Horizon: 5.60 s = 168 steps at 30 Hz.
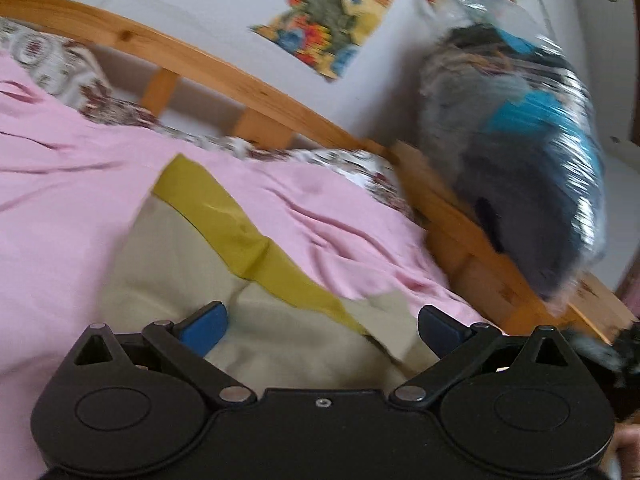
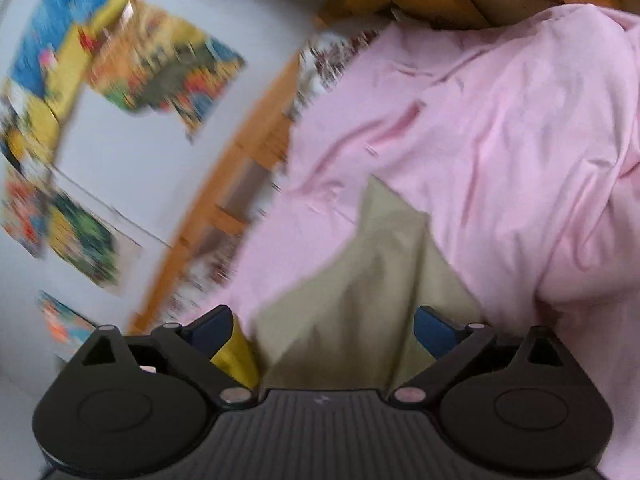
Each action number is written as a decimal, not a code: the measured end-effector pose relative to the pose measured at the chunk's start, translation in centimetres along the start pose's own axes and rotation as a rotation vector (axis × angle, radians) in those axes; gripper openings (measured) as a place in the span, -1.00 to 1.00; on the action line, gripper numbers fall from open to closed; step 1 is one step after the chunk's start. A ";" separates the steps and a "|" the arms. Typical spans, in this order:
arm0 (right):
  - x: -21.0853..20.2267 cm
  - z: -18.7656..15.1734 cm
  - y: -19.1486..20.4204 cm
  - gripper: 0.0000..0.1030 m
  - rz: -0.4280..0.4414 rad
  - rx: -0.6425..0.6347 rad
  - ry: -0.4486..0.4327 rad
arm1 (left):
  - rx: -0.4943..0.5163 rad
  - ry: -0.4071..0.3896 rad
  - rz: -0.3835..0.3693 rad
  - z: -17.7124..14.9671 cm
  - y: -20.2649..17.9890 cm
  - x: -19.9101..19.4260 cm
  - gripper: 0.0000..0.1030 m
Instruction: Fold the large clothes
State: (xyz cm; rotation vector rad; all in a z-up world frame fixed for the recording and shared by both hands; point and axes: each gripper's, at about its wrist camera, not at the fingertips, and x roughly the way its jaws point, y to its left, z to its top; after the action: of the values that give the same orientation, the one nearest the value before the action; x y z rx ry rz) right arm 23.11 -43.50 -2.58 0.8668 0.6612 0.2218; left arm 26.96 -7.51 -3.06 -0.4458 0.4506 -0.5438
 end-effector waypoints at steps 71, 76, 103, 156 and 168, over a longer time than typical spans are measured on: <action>5.9 -2.9 6.5 -1.00 -0.233 -0.706 0.155 | 0.348 0.289 0.220 -5.7 -4.3 -2.9 0.99; 7.2 -3.7 3.3 -1.00 -0.206 -0.635 0.123 | 0.343 0.281 0.230 -5.9 -4.0 -3.0 0.99; 14.3 -4.5 7.4 -0.87 -0.135 -0.758 0.241 | 0.384 0.273 0.272 -6.7 -4.4 -1.4 0.99; -2.2 -7.5 4.5 0.56 -0.388 -0.782 0.043 | 0.268 0.258 0.231 -6.1 -2.7 -2.3 0.99; -0.7 -6.2 2.7 -0.42 -0.340 -0.765 -0.140 | 0.179 0.273 0.213 -5.5 -1.9 -3.3 0.99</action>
State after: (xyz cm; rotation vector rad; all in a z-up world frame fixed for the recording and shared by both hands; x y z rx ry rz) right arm 19.00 -38.15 -3.06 0.0308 0.5207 0.0900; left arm 20.82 -8.58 -5.63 -0.1483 0.6959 -0.4349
